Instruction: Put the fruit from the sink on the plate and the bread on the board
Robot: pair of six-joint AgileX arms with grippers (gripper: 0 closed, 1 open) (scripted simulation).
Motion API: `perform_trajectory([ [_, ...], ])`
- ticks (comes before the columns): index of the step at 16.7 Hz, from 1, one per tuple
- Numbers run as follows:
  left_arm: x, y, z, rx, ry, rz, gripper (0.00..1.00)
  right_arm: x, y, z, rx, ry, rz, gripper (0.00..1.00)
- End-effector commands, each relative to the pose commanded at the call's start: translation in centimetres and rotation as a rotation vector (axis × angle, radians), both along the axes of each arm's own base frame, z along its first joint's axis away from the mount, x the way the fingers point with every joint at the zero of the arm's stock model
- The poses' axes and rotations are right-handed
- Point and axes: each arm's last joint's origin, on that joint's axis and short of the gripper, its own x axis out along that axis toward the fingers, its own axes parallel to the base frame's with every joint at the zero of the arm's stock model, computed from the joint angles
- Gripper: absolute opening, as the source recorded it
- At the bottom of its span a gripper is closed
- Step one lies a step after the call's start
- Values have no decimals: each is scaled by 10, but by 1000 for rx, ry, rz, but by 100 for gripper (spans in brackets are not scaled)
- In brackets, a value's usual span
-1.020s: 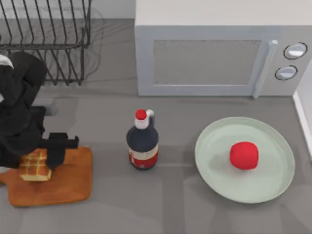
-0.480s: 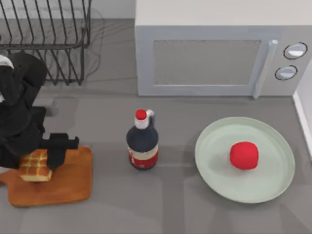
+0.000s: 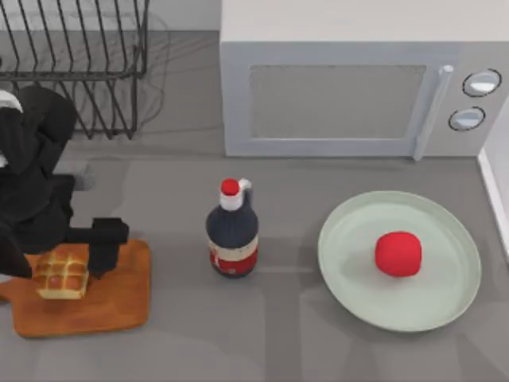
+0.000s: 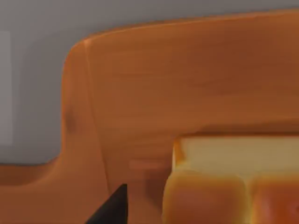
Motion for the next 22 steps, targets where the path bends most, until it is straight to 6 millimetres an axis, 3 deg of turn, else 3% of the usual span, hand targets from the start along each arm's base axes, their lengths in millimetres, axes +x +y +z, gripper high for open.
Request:
perform_trajectory([
  [8, 0, 0, 0, 0, -1, 0, 100, 0, 0, 0, 0, 0, 0, 100],
  [12, -8, 4, 18, -20, -108, -3, 100, 0, 0, 0, 0, 0, 0, 100],
  [17, -43, 18, 44, -56, -355, 3, 100, 0, 0, 0, 0, 0, 0, 100],
  [22, -100, 34, 53, -78, -675, 10, 100, 0, 0, 0, 0, 0, 0, 100],
])
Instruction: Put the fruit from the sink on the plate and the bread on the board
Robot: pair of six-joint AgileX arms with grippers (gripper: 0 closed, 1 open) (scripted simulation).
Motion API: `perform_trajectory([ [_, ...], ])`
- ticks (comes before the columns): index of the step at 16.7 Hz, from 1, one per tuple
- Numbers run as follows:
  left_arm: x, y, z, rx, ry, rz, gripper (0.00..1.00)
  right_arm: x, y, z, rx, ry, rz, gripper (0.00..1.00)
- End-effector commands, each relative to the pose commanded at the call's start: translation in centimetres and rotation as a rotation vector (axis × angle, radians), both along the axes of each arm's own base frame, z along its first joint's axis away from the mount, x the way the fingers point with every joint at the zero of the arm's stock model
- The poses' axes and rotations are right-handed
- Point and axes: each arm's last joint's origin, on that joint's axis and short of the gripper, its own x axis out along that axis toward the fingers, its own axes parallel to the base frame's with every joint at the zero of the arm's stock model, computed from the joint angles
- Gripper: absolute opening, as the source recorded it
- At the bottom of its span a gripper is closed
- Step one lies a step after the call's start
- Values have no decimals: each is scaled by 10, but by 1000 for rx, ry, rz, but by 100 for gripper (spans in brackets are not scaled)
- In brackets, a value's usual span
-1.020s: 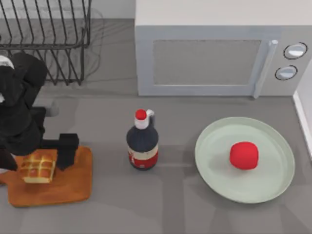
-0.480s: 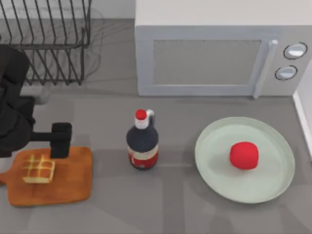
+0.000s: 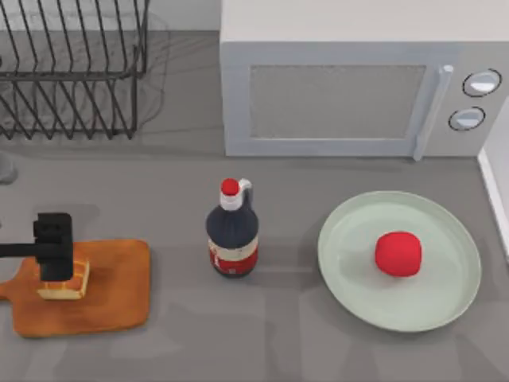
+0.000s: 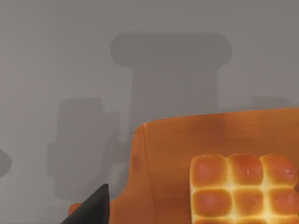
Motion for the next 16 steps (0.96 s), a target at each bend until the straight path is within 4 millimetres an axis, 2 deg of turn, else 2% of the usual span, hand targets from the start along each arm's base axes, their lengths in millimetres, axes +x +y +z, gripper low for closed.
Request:
perform_trajectory([
  [4, -43, 10, -7, -2, -321, 15, 100, 0, 0, 0, 0, 0, 0, 100],
  [7, -63, 14, -18, 9, -561, 31, 100, 0, 0, 0, 0, 0, 0, 100],
  [12, -75, 18, -31, 33, -838, 54, 100, 0, 0, 0, 0, 0, 0, 100],
  [16, -76, 18, -32, 38, -877, 58, 100, 0, 0, 0, 0, 0, 0, 100],
])
